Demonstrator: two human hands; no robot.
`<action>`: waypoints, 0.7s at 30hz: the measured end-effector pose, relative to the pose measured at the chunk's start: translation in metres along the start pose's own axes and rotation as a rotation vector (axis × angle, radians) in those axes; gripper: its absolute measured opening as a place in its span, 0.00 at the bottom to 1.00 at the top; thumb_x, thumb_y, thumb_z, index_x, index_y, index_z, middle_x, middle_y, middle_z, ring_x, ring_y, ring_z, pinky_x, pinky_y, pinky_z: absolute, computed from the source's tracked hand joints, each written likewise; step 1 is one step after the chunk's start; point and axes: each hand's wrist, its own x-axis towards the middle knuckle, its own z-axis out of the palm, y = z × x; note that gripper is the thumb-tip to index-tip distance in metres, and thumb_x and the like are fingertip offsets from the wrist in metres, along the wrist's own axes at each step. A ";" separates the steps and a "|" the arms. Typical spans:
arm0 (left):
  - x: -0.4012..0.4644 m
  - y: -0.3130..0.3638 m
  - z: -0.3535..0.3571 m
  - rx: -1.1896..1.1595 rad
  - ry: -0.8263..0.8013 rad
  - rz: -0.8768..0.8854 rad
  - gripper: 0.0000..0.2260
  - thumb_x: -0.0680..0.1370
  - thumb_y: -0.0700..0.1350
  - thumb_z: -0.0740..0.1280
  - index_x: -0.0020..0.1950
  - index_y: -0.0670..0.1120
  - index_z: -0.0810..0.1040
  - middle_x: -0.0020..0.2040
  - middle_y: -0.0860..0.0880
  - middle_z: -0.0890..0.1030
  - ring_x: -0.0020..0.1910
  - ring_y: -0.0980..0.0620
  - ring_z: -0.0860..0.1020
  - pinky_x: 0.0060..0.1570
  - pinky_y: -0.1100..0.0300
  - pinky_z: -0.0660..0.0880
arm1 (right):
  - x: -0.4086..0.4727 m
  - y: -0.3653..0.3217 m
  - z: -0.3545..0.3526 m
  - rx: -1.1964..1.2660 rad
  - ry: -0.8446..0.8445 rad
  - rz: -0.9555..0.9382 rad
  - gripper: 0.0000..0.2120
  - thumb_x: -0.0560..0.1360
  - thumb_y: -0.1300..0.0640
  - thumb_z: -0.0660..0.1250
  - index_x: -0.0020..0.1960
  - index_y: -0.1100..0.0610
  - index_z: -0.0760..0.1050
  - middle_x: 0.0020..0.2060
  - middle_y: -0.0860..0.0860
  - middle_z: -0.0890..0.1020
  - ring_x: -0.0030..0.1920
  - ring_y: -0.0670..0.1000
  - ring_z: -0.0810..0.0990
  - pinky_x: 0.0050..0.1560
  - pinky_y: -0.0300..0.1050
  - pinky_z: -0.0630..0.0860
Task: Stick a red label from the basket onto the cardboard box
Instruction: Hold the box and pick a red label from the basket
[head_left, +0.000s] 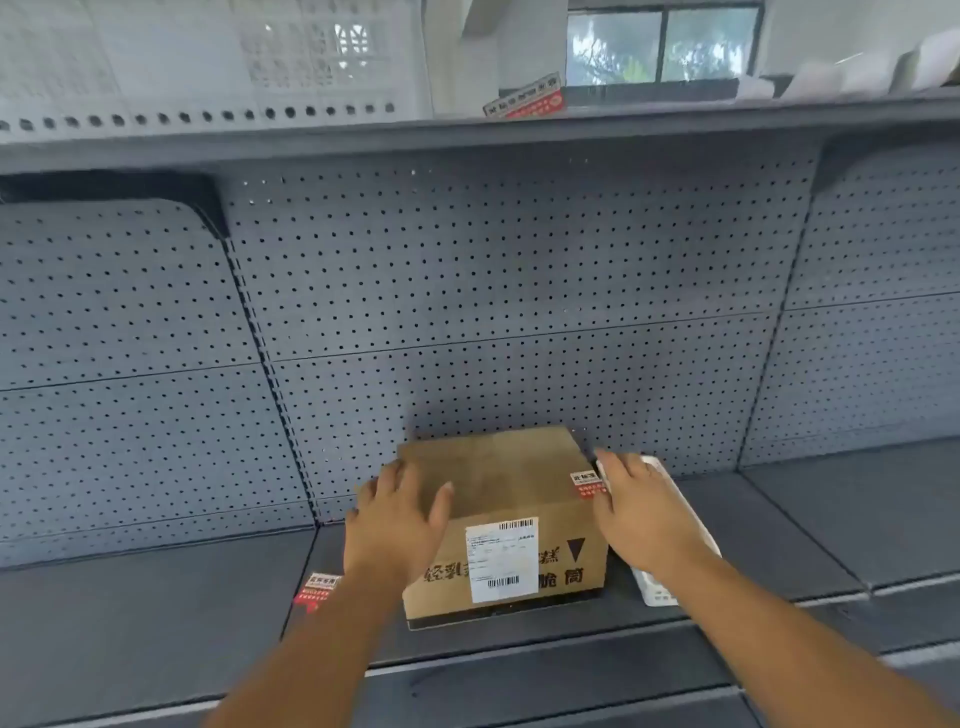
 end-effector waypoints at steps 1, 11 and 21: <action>0.005 0.000 0.003 -0.037 -0.014 -0.008 0.30 0.78 0.70 0.47 0.72 0.55 0.65 0.78 0.49 0.64 0.74 0.42 0.63 0.65 0.37 0.71 | 0.002 0.001 0.004 0.035 0.000 0.001 0.23 0.80 0.53 0.58 0.75 0.50 0.63 0.67 0.54 0.74 0.64 0.56 0.74 0.60 0.55 0.78; 0.040 -0.005 0.045 -0.048 0.039 -0.050 0.26 0.78 0.68 0.52 0.73 0.60 0.64 0.81 0.54 0.59 0.76 0.42 0.61 0.62 0.36 0.75 | 0.018 0.029 0.032 0.138 -0.031 -0.070 0.24 0.77 0.55 0.64 0.73 0.49 0.71 0.71 0.45 0.73 0.71 0.47 0.68 0.71 0.47 0.66; 0.041 -0.010 0.058 -0.029 0.045 -0.108 0.26 0.77 0.65 0.55 0.73 0.60 0.72 0.79 0.58 0.65 0.76 0.43 0.64 0.62 0.42 0.75 | 0.035 0.060 0.047 0.199 -0.042 -0.309 0.17 0.75 0.50 0.70 0.64 0.49 0.80 0.62 0.40 0.79 0.65 0.44 0.72 0.69 0.28 0.52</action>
